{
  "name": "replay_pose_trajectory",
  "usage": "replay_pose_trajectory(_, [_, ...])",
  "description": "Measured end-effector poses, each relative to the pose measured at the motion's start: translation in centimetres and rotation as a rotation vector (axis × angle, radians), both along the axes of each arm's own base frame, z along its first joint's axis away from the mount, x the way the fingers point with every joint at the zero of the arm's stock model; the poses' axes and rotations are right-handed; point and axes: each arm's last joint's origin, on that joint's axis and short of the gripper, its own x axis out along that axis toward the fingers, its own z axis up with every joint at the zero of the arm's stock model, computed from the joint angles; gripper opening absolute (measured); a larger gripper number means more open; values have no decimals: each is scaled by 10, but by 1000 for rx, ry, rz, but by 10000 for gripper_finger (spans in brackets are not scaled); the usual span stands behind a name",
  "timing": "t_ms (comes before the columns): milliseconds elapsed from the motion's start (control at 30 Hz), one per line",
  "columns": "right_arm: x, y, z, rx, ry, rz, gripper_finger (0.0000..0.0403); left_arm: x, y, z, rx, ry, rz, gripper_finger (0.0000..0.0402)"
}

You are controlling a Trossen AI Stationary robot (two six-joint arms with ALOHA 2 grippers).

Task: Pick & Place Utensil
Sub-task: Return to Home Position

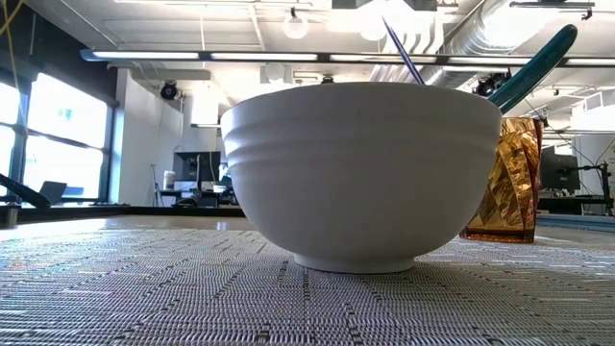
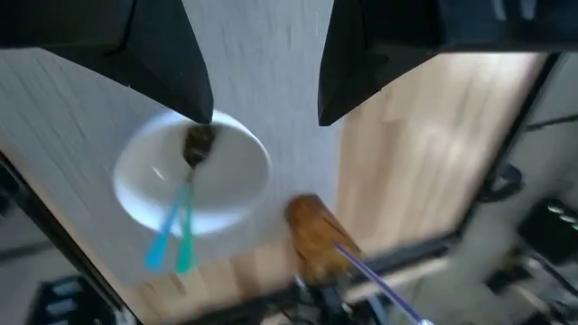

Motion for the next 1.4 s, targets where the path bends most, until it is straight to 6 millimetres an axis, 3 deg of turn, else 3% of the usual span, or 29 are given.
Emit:
replay_pose_trajectory(133, [-30, -39, -14, 13, -135, 32, 1, 6, 5, 2, 7, -24, 28, 197])
replay_pose_trajectory(333, [-74, -72, -24, 19, -269, -5, 1, 10, 29, -16, -33, -53, 99, 197])
replay_pose_trajectory(500, [-101, -82, -39, 52, -295, 7, 1, 7, 57, -22, -142, -111, 111, 197])
replay_pose_trajectory(633, [-116, -84, -62, 51, -288, -9, 2, 1, 76, -23, -186, -152, 38, 197])
replay_pose_trajectory(900, [-134, -86, -99, 60, -303, -60, 1, -4, 120, -23, -173, -234, 141, 197])
replay_pose_trajectory(1133, [-141, -90, -109, 59, -272, -221, 1, -3, 147, -44, -184, -234, 181, 197])
replay_pose_trajectory(1400, [-141, -92, -120, 77, -148, -283, 9, -20, 171, -58, -198, -289, 225, 197])
